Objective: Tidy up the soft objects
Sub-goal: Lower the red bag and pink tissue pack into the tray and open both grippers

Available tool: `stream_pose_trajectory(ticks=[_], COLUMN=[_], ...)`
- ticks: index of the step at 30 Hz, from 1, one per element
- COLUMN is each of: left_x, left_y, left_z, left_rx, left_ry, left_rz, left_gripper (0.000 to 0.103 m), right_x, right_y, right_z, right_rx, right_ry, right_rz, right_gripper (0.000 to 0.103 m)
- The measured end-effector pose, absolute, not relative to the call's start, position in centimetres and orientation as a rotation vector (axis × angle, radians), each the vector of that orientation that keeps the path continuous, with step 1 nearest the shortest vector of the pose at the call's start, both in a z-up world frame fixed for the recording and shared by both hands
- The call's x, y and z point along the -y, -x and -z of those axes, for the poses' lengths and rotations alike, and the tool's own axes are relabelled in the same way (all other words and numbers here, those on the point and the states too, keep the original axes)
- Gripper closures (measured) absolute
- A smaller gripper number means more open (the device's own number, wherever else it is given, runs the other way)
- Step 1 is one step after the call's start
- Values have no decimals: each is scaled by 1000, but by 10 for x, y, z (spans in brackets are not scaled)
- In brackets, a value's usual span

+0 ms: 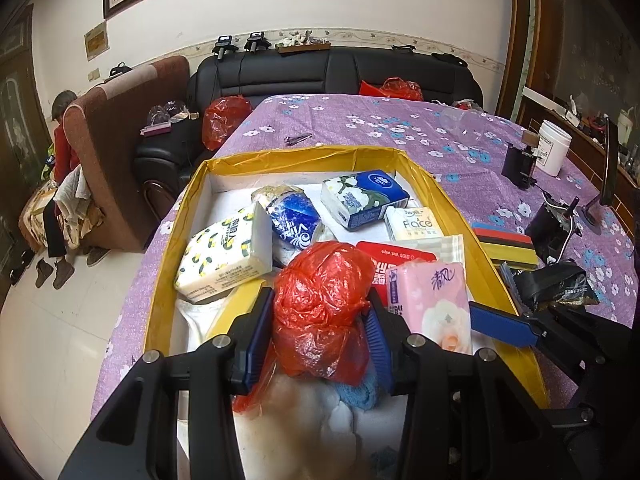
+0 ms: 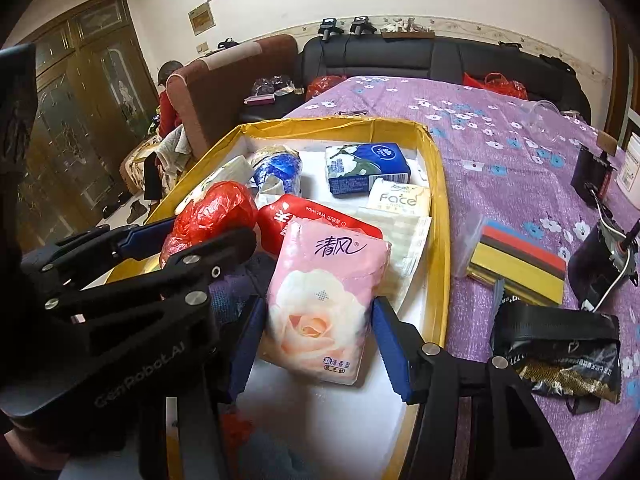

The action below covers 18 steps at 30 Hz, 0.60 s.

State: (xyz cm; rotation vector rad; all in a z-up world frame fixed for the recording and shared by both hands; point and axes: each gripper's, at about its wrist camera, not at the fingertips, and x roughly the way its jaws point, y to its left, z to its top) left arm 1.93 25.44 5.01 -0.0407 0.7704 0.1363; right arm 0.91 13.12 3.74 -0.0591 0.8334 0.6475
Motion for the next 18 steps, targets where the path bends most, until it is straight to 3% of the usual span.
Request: stream_pose_trajectory(ticks=[3,11,18], left_x=[-255,-258,-261], left_y=[-20,-19,-16], left_z=[-50,-52,-53], left_rx=[-776,-776,-780], left_ry=[44,67,69], left_rz=[-135,-135,-153], left_gripper=[58,35,30], right_x=[-132,-132,-126], right_y=[-8,-1,5], right_z=[-39,-39,-41], right_rx=[-833,-852,-861], right_ry=[68,82,70], right_rz=[-653,-680,-693], right_gripper=[41,33,30])
